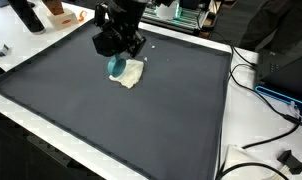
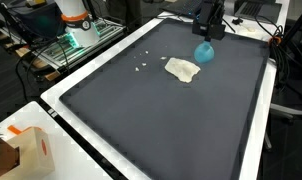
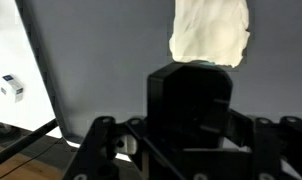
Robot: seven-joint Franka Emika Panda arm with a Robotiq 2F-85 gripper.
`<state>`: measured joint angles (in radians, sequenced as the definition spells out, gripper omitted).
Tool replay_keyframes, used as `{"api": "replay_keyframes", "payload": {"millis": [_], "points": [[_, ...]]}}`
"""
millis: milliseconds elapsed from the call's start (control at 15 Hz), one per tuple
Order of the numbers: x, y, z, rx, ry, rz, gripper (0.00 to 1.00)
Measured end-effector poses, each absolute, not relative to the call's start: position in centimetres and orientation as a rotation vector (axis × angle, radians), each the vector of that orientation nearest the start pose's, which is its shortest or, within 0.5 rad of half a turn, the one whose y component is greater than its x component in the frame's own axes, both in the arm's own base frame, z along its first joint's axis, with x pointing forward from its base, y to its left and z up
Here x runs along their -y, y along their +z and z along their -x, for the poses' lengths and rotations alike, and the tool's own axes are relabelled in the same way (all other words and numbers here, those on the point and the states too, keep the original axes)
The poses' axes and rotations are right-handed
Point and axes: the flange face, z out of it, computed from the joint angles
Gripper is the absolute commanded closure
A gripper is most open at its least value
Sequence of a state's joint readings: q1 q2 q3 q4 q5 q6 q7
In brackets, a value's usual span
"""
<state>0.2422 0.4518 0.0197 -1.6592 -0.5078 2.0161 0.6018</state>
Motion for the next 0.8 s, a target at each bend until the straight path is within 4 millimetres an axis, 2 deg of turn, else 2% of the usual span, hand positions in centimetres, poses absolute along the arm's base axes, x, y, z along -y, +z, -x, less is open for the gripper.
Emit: {"api": "replay_keyframes", "payload": {"millis": [267, 800], "points": [[-12.5, 35.0, -64.6, -0.157, -0.193, 3.411, 0.81], [-9.2, 34.0, -63.9, -0.165, -0.182, 3.130, 0.81]]}}
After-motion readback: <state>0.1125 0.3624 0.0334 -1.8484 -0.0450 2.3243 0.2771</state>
